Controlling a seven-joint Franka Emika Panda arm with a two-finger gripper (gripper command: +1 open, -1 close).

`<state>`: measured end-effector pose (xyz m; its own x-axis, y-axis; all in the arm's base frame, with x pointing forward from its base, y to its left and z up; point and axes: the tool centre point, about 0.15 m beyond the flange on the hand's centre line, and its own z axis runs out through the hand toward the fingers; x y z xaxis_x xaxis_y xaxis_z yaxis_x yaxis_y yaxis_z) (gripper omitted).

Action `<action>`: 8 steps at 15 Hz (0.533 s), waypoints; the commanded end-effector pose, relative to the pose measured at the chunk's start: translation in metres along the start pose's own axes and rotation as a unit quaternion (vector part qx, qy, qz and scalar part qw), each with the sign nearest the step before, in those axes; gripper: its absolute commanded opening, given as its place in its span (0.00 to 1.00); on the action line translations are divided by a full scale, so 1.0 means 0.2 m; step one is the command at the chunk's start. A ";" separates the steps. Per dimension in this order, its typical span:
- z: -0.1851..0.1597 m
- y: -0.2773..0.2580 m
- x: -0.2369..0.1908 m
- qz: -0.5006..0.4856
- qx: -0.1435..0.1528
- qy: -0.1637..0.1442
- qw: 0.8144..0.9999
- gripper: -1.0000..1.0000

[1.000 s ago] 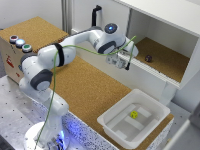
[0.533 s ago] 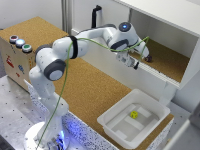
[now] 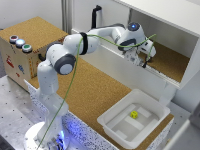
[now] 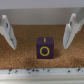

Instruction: Place the purple block on top of the drawer

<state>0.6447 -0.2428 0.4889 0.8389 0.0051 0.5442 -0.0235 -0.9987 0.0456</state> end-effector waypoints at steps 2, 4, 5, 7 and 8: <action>0.19 0.07 0.21 -0.022 0.060 -0.024 0.998 1.00; 0.24 0.07 0.25 -0.031 0.053 -0.038 0.997 0.00; 0.25 0.08 0.25 -0.030 0.052 -0.039 0.997 0.00; 0.27 0.07 0.26 -0.036 0.050 -0.040 0.997 0.00; 0.29 0.06 0.26 -0.040 0.052 -0.043 0.997 0.00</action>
<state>0.6736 -0.2492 0.4744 0.8347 0.0402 0.5492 0.0189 -0.9988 0.0443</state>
